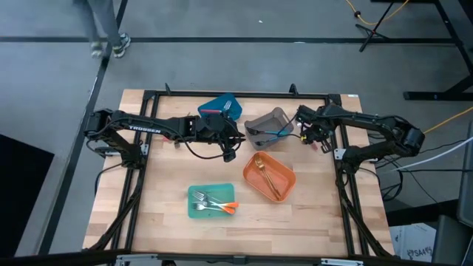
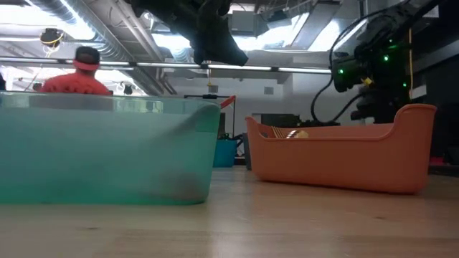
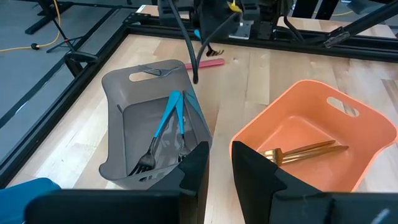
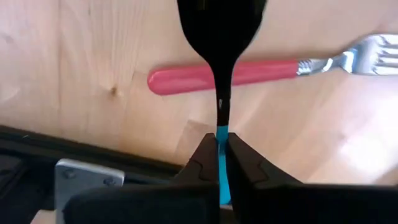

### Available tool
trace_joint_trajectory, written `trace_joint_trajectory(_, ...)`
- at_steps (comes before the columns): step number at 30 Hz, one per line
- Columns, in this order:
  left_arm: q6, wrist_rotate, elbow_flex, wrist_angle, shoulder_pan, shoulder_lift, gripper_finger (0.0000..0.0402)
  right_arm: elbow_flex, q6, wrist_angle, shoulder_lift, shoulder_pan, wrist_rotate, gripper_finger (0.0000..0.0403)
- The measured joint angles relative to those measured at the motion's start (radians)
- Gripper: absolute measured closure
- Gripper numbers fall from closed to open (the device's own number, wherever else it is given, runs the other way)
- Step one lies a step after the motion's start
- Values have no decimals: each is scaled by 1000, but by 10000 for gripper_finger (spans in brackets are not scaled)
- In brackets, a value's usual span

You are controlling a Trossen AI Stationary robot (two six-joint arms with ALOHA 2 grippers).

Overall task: Sort silverware by color (type)
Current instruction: Put the blue fork into the black bin

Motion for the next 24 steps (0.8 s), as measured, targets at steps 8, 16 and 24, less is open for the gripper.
trace_joint_trajectory(8, 0, 0, 0, 0, 0, 0, 337, 115, 5, -92, -1, 0, 0, 403)
trace_joint_trajectory(16, 0, 0, 0, 0, 0, 0, 337, 275, 5, -147, -2, 1, -1, 403)
trace_joint_trajectory(24, 0, 0, 0, 0, 0, 0, 337, 415, 12, -89, -2, 25, 0, 403)
